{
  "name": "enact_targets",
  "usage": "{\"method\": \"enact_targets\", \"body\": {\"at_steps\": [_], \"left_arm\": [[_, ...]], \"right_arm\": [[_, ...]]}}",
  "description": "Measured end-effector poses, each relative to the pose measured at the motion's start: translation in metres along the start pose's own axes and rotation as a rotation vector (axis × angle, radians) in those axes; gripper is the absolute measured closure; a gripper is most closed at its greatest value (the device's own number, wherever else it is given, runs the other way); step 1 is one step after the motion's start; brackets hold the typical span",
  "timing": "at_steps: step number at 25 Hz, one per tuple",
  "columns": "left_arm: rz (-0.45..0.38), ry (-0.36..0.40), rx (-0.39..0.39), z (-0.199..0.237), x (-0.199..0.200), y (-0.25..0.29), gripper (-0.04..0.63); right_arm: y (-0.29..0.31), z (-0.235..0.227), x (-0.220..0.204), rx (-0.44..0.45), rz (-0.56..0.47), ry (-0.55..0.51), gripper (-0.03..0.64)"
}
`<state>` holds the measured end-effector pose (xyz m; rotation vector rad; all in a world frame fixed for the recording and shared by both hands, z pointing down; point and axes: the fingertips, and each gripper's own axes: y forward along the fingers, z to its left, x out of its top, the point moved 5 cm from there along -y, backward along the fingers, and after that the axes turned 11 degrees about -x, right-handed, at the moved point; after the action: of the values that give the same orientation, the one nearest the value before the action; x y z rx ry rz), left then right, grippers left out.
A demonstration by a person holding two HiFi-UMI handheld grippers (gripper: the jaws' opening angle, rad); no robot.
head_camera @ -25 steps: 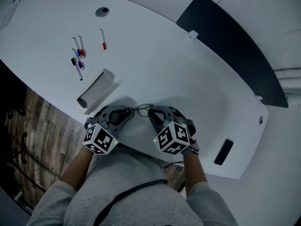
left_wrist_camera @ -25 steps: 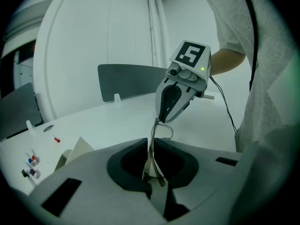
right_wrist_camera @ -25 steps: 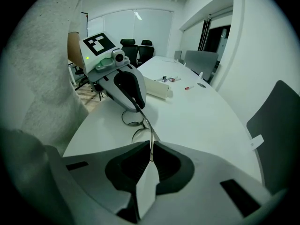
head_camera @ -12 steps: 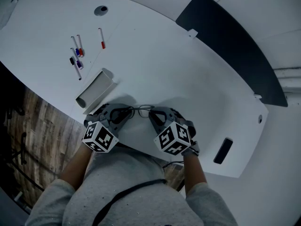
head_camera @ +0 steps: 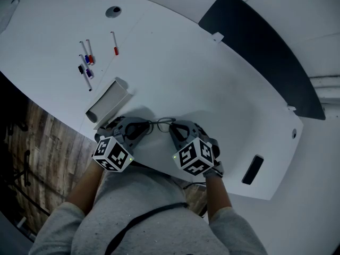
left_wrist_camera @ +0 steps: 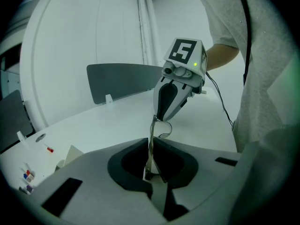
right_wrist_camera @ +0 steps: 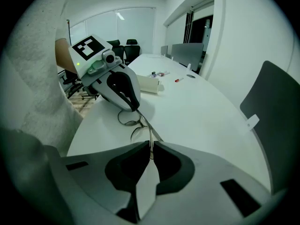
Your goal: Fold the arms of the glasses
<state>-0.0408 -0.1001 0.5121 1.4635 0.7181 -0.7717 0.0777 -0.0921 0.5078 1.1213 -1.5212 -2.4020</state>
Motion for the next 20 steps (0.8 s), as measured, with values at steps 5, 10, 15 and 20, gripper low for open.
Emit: {"method": "enact_targets", "body": {"at_steps": [5,10,15,20], "left_arm": [[0.001,0.001,-0.003,0.0,0.0,0.0,0.555],[0.0,-0.001,-0.005,0.001,0.0,-0.001,0.557],[-0.001,0.004,-0.013,0.0,0.0,0.0,0.558],[0.002,0.015,-0.021,0.001,0.0,0.0,0.558]], "right_arm": [[-0.014,-0.006,0.002,-0.014,-0.033,0.032,0.578],[-0.024,-0.012,0.02,-0.037,-0.109,0.012,0.578],[-0.01,-0.003,0.026,-0.013,-0.094,-0.074,0.578],[-0.001,0.001,0.024,-0.019,-0.057,-0.132,0.58]]}}
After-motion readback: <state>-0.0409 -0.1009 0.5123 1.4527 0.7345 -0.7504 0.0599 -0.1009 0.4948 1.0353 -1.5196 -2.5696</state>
